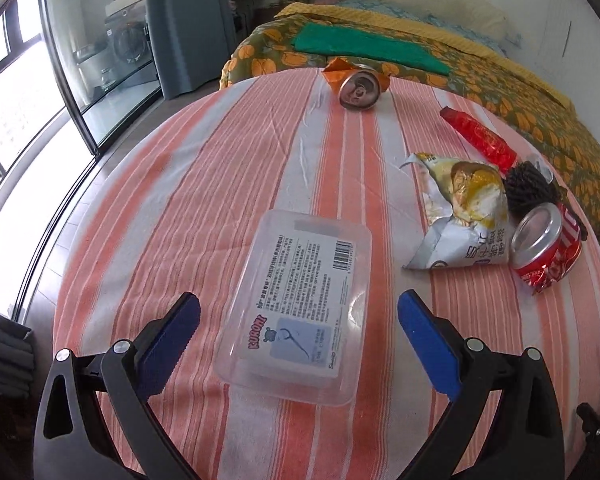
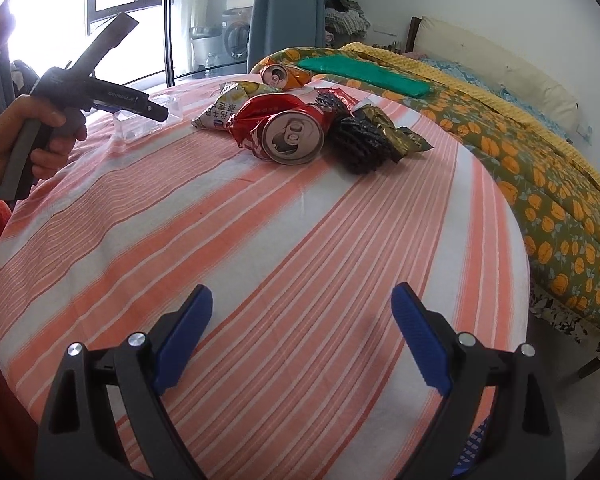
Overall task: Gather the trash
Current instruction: 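Lower the left tool onto the clear plastic box and close on it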
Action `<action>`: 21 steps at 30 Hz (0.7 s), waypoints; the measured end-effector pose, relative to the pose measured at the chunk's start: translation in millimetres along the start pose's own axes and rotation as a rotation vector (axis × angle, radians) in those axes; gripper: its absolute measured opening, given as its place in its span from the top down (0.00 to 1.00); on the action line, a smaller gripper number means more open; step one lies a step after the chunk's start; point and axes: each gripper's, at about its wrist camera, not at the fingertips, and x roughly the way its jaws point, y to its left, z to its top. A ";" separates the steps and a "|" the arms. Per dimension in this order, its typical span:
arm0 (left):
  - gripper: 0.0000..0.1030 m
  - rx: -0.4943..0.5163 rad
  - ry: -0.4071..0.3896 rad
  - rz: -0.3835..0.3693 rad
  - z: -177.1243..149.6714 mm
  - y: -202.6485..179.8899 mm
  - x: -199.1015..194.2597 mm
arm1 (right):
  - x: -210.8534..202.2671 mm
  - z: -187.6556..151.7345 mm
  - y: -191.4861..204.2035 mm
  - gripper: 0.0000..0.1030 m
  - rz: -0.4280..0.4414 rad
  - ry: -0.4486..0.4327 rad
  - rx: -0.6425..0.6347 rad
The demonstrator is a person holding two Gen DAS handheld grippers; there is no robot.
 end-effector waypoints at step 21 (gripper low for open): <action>0.39 -0.014 -0.016 -0.080 -57.9 -55.5 -40.9 | -2.9 0.1 -7.0 0.14 -0.013 0.000 0.022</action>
